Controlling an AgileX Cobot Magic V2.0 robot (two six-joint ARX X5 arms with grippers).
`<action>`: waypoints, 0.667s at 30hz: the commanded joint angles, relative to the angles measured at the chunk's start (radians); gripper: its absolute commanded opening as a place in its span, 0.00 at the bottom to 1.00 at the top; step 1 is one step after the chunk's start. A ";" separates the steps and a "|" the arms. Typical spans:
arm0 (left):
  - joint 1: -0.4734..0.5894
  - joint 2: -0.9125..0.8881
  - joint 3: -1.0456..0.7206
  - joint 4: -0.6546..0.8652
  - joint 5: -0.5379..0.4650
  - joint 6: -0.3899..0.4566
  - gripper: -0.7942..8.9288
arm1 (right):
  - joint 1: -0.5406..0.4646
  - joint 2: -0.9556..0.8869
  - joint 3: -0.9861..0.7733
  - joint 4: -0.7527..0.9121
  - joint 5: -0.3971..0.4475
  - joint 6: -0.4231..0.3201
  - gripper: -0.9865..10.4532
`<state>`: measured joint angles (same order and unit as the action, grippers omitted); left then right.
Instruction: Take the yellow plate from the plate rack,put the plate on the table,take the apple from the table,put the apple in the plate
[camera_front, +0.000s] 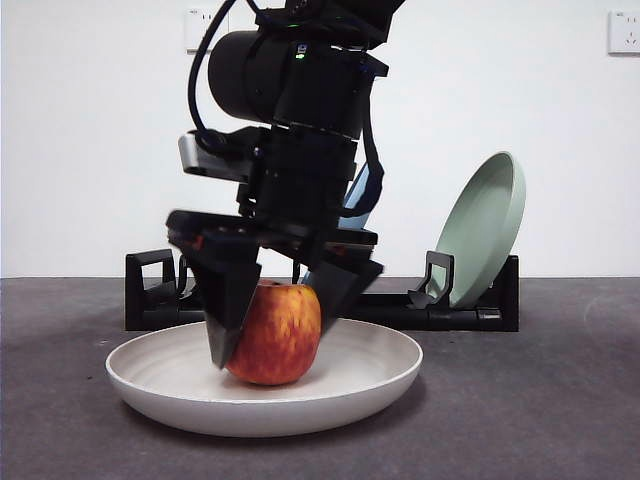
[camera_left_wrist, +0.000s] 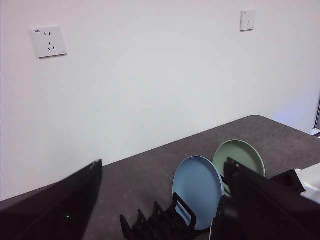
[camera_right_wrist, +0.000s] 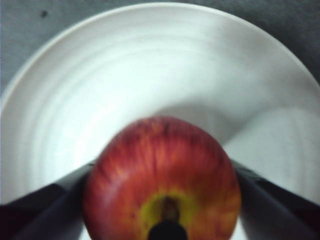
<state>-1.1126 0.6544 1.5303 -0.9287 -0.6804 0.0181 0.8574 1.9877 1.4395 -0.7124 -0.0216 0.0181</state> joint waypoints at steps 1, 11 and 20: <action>0.002 -0.002 -0.002 0.002 0.000 0.001 0.50 | 0.002 0.020 0.008 -0.017 0.002 0.003 0.56; 0.002 0.028 -0.002 -0.009 0.001 0.001 0.50 | 0.001 -0.046 0.077 -0.108 0.002 0.002 0.56; 0.002 0.153 -0.002 -0.067 0.003 0.002 0.50 | -0.031 -0.266 0.077 -0.137 0.003 -0.002 0.55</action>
<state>-1.1126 0.7971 1.5303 -0.9951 -0.6785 0.0185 0.8330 1.7363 1.5135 -0.8448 -0.0223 0.0181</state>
